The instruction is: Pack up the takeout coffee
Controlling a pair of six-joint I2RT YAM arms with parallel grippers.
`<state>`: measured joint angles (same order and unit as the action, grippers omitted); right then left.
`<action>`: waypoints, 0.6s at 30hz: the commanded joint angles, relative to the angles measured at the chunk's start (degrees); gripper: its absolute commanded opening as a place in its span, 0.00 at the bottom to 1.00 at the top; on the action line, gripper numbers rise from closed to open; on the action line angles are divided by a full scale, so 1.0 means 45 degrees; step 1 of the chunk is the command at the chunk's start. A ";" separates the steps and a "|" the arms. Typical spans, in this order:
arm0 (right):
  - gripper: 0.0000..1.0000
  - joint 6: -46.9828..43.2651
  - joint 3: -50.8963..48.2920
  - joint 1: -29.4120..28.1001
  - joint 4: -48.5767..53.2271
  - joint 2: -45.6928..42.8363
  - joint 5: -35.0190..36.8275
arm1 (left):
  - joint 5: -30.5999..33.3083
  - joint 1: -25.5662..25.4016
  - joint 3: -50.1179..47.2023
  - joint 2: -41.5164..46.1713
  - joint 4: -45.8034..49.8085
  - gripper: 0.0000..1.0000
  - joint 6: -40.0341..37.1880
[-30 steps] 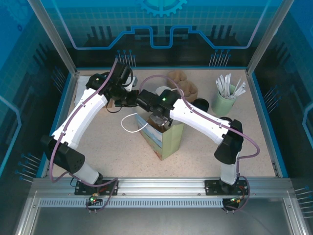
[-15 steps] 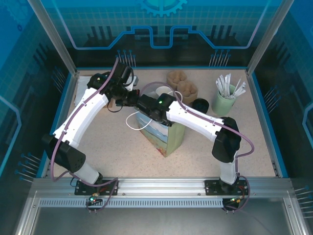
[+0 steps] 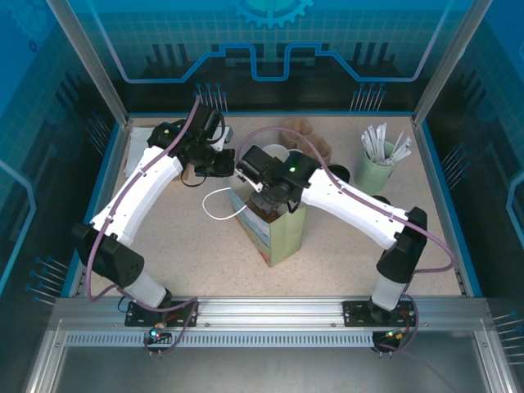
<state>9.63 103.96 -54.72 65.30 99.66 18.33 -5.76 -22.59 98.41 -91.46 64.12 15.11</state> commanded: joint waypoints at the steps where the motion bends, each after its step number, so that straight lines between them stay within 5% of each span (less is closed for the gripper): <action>1: 0.40 0.0595 0.0458 -0.0039 -0.0591 -0.0500 -0.1798 | 0.0035 -0.0096 -0.0162 -0.0164 0.0049 0.01 0.0184; 7: 0.35 0.1548 0.0454 0.0241 -0.1534 -0.0817 -0.4038 | -0.0087 -0.0087 -0.0322 -0.0056 -0.0076 0.01 0.0321; 13: 0.15 0.2232 0.0361 0.0324 -0.1634 -0.0227 -0.5036 | -0.0165 -0.0080 -0.0434 -0.0027 -0.0164 0.02 0.0410; 18: 0.09 0.2741 -0.0300 0.0487 -0.2397 -0.0331 -0.5670 | -0.0163 -0.0086 -0.0499 0.0028 -0.0165 0.01 0.0430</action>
<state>19.27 104.22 -53.56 57.47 97.76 -2.98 -5.80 -22.59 97.60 -91.44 63.05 16.60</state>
